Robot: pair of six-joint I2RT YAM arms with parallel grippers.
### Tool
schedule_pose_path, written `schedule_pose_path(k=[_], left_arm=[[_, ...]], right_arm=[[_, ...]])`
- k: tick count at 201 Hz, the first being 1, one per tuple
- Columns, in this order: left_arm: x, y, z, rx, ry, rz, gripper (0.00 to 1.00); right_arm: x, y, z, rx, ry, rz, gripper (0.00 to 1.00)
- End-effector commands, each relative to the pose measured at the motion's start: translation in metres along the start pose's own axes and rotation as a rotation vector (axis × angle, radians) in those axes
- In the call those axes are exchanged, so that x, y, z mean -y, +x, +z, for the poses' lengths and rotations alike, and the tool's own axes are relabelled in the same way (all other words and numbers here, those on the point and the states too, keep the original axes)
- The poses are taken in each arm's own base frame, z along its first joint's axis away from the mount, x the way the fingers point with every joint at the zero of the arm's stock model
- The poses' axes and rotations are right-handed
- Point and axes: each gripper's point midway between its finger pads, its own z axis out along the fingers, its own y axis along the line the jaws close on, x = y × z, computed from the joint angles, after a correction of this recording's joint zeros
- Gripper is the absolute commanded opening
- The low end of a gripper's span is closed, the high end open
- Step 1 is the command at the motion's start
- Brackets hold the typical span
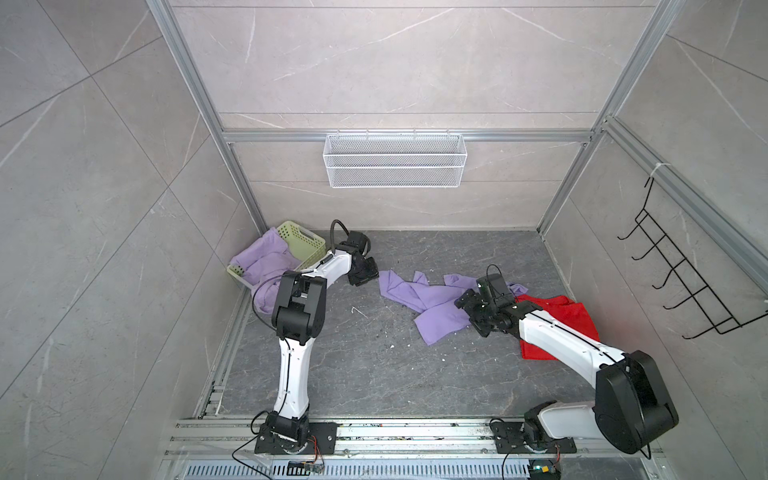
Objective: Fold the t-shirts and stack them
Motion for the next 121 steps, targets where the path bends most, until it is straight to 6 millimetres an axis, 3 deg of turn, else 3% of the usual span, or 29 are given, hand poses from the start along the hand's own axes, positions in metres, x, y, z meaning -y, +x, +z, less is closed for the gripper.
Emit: schedule_pose_path(k=[1,37,42,66,82,103,121], left_arm=[[0.014,-0.011,0.004,0.013,0.036,0.007,0.47],[0.023,-0.011,0.017,-0.009,0.059,0.022,0.47],[0.016,-0.005,0.032,-0.038,0.038,0.018,0.47],[0.021,0.004,0.043,-0.067,0.032,0.039,0.45],[0.025,0.009,0.047,-0.080,0.020,0.052,0.39],[0.024,0.013,0.050,-0.089,0.001,0.054,0.22],[0.024,0.015,0.051,-0.097,0.002,0.047,0.08]], right_arm=[[0.008,0.019,0.012,-0.041,0.015,0.033,0.88],[0.028,0.042,0.024,-0.073,0.055,0.057,0.87],[0.030,0.044,0.025,-0.078,0.057,0.059,0.87],[0.036,0.058,0.028,-0.106,0.075,0.060,0.87],[0.038,0.067,0.034,-0.124,0.088,0.047,0.86],[0.032,0.076,0.046,-0.138,0.077,0.031,0.84],[0.026,0.080,0.057,-0.148,0.059,0.028,0.75]])
